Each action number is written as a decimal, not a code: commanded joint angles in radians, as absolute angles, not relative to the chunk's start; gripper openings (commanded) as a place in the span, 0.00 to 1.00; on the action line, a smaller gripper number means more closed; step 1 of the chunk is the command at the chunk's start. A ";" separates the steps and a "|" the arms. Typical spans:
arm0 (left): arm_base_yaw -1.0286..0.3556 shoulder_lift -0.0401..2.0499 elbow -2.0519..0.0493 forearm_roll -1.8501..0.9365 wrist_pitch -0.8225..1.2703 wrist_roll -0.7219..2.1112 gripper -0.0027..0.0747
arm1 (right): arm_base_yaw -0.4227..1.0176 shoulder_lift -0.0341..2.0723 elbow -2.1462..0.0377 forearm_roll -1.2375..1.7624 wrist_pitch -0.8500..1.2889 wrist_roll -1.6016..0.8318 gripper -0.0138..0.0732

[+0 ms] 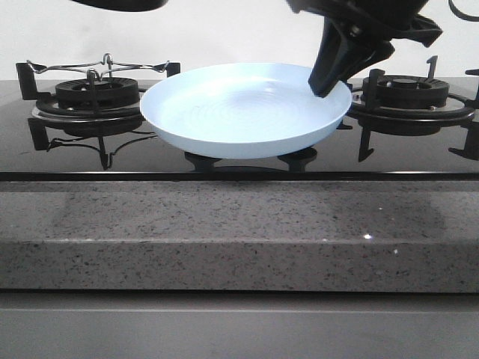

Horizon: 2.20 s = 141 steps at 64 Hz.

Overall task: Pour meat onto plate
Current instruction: 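Lift the black pan with the left gripper over the held plate, then tilt the pan with the left gripper to pour meat onto the plate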

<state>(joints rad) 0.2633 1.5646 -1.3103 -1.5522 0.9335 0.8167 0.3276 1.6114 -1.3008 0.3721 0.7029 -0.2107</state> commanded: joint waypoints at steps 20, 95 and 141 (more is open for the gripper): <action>0.147 1.315 -1.163 -1.653 0.919 0.967 0.01 | 0.327 1.574 -1.324 0.386 0.659 -0.220 0.08; -0.252 1.288 -1.159 -1.663 0.790 2.054 0.01 | 0.327 1.574 -1.324 0.386 0.659 -0.220 0.08; -0.270 1.257 -1.159 -1.663 0.781 2.241 0.01 | 0.327 1.574 -1.324 0.386 0.659 -0.220 0.08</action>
